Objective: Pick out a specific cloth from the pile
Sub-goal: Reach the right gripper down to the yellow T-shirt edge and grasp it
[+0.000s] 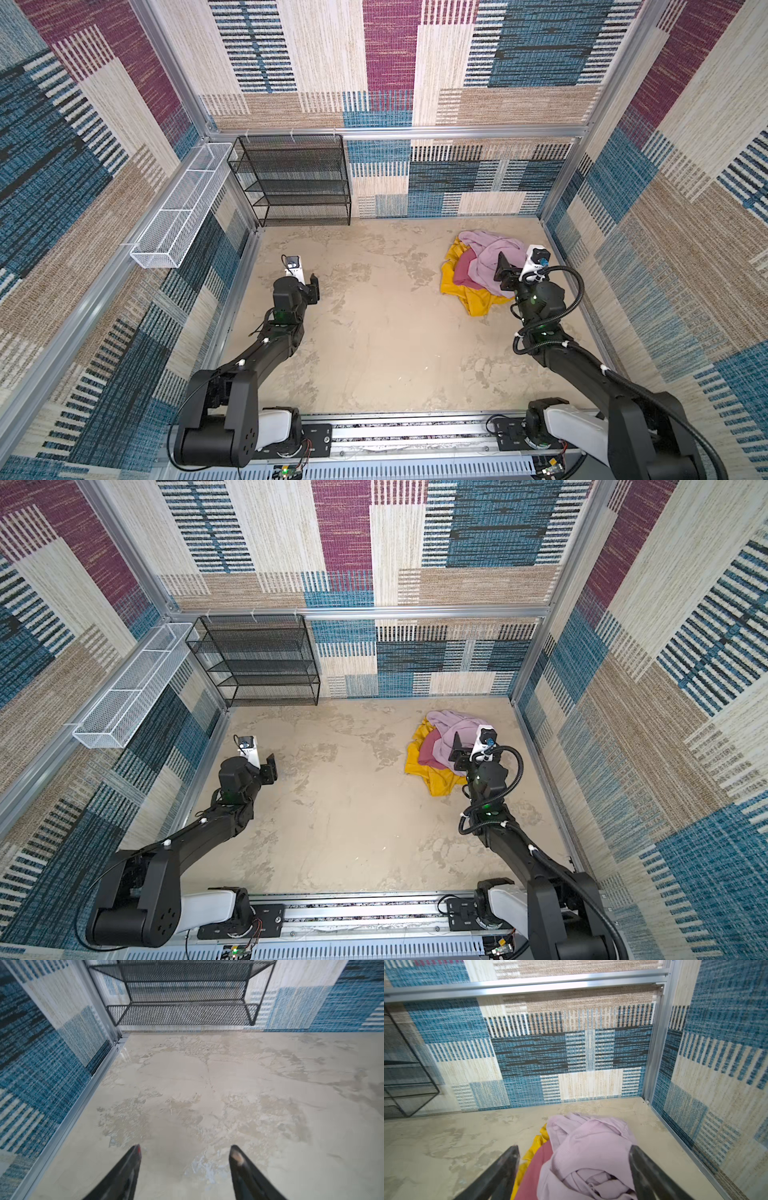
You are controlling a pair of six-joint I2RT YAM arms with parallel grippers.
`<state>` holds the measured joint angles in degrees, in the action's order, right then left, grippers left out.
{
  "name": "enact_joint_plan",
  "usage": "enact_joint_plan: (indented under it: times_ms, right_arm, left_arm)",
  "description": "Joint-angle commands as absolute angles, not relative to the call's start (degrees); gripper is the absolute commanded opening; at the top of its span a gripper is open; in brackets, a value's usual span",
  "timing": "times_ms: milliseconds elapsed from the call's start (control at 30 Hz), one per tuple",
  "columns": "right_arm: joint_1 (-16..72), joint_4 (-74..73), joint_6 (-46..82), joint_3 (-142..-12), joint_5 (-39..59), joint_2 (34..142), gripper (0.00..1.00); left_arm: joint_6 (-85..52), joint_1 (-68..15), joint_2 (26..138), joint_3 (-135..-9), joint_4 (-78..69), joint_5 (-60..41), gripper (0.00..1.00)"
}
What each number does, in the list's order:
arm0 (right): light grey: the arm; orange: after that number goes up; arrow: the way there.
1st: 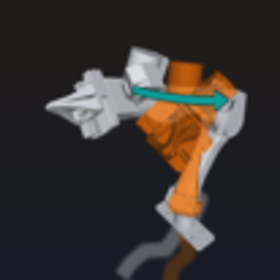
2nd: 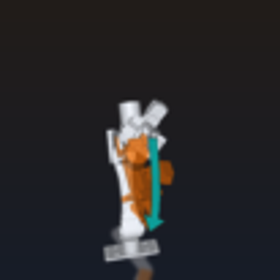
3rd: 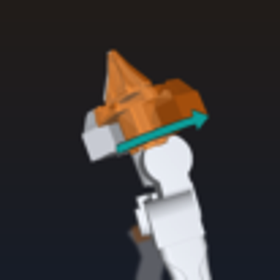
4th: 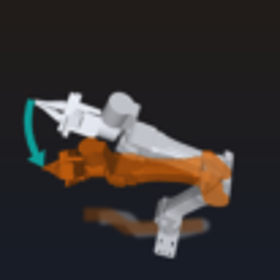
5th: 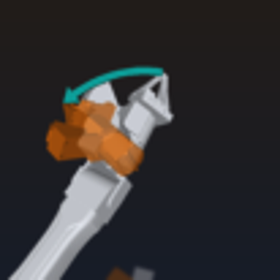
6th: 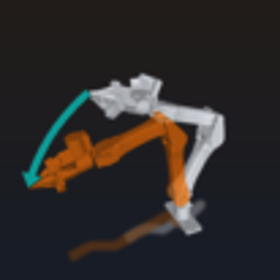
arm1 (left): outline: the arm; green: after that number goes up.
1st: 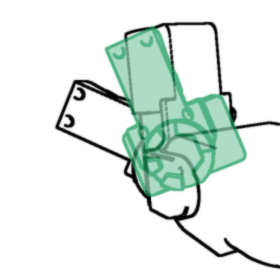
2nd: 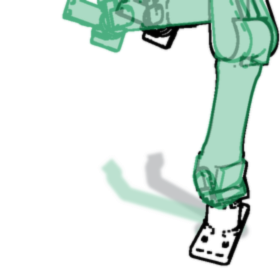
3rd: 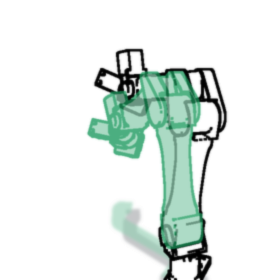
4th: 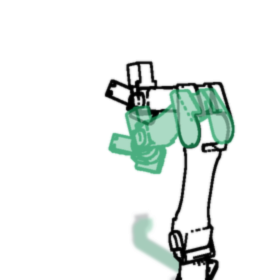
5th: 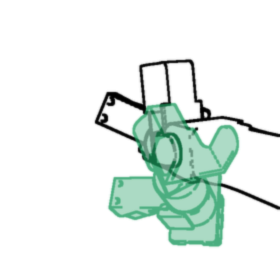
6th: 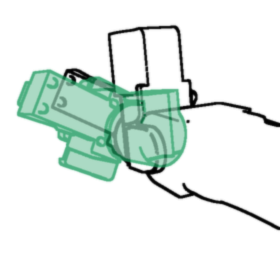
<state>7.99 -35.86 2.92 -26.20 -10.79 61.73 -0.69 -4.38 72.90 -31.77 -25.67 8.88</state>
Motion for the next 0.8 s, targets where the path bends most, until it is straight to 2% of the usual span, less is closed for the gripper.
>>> enact_joint_plan:
  times_ms: [0,133,333,600,767]
  right_arm:
    - [10.71,-14.61,8.23,-29.93,-15.26,58.87,0.81]
    - [15.44,-5.54,13.67,-31.03,-15.20,57.48,0.74]
    - [21.43,0.86,18.84,-32.18,-14.95,64.77,0.64]
    - [22.06,0.00,19.92,-34.08,-13.76,73.68,0.68]
    - [22.09,1.94,19.99,-38.84,-14.82,82.18,0.59]
  left_arm:
    - [-3.14,-6.57,70.27,-35.06,-13.87,9.70,0.67]
    - [-7.90,-9.73,67.58,-38.55,-4.21,10.12,0.65]
    - [-11.45,-16.44,66.45,-42.25,4.83,12.02,0.63]
    - [-13.42,-20.17,67.54,-44.64,7.89,11.62,0.62]
    - [-14.02,-20.30,68.73,-45.18,7.91,10.73,0.62]
